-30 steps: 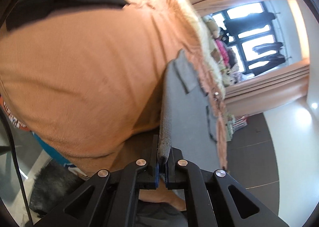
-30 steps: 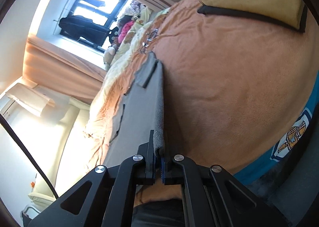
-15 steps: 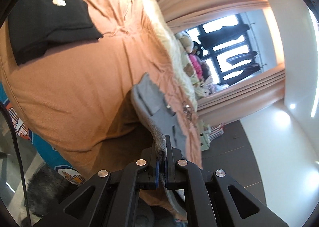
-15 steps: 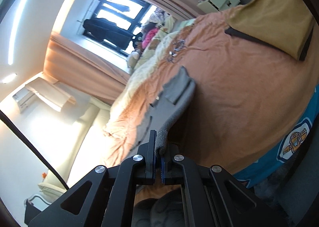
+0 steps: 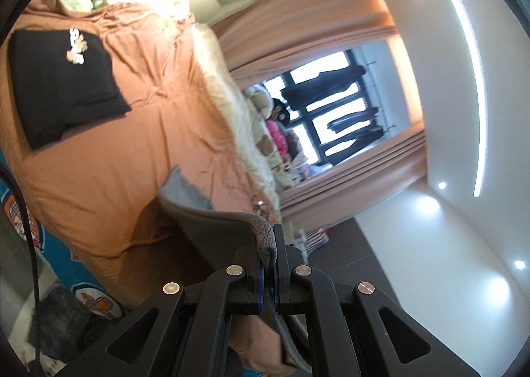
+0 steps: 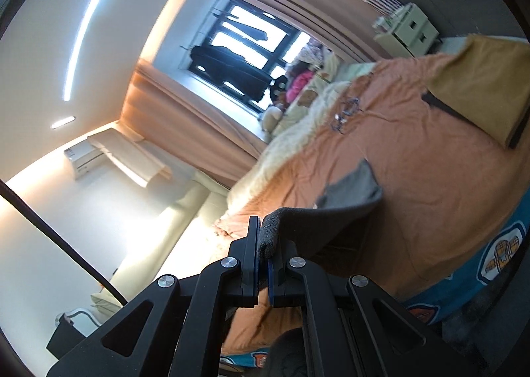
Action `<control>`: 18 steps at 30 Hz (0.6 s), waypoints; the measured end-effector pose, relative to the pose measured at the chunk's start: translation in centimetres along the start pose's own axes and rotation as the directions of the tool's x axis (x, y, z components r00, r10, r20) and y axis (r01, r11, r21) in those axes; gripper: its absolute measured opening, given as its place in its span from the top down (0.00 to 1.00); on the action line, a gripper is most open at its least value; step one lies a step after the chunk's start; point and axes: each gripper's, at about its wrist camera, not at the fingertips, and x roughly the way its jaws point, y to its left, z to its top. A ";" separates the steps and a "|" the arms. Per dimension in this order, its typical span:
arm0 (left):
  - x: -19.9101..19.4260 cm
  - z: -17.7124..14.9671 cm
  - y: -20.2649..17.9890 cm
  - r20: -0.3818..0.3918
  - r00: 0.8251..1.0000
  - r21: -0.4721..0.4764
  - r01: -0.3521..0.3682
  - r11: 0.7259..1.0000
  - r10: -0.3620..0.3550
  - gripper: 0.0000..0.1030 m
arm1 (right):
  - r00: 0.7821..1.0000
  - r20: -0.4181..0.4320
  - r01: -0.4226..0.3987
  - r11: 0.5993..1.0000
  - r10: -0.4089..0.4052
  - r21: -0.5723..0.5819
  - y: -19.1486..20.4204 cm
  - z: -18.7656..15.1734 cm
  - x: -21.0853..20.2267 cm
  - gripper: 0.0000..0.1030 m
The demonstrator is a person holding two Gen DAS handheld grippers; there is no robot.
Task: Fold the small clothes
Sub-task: 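Lift the held hem with both grippers and fold it over toward the collar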
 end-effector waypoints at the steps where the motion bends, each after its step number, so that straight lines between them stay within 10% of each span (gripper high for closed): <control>1: -0.4 0.2 -0.5 0.008 1.000 0.009 0.008 1.000 -0.008 0.97 | 1.000 0.006 -0.009 1.000 0.009 -0.006 -0.1 0.1 0.0 1.00; 18: 5.9 4.0 -3.3 -0.018 0.999 0.080 -0.032 0.996 0.033 0.97 | 1.000 0.010 0.008 0.999 -0.008 -0.046 -3.4 3.7 6.4 1.00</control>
